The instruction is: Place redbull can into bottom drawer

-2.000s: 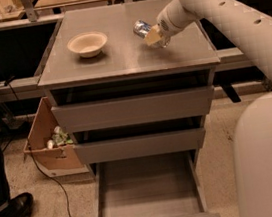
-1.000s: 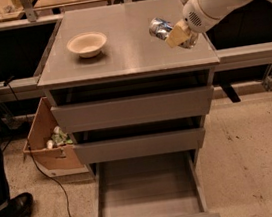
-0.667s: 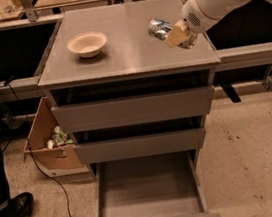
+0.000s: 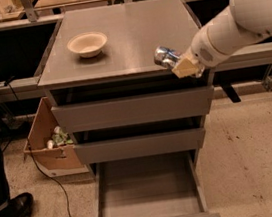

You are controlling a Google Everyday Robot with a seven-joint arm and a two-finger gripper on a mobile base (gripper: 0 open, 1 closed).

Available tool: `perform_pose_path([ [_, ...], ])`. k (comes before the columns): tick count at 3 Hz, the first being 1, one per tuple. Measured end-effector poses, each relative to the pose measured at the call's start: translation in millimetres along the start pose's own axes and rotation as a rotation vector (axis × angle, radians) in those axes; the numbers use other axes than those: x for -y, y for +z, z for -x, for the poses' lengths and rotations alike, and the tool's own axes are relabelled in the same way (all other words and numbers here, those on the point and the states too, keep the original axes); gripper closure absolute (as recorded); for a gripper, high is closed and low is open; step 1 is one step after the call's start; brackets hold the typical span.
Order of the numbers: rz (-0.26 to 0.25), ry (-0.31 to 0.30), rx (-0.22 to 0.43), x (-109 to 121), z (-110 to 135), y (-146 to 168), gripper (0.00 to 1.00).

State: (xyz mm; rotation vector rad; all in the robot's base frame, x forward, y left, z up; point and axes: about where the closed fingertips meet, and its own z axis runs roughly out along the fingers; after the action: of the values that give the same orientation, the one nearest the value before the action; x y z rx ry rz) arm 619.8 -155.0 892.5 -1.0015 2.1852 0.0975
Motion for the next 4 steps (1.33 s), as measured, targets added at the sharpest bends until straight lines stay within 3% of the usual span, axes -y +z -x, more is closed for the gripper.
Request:
perform_pose_path([
  [1,0.011,-0.032,-0.016,-37.3,-47.0,18.8,1.00],
  [2,0.050,-0.039,-0.040,-77.5,-99.8,60.3,1.00],
  [3,0.048,-0.054,-0.034,-78.8,-99.2,65.3,1.00],
  [4,0.032,-0.095,-0.027,-82.2,-117.9,95.8,1.00],
])
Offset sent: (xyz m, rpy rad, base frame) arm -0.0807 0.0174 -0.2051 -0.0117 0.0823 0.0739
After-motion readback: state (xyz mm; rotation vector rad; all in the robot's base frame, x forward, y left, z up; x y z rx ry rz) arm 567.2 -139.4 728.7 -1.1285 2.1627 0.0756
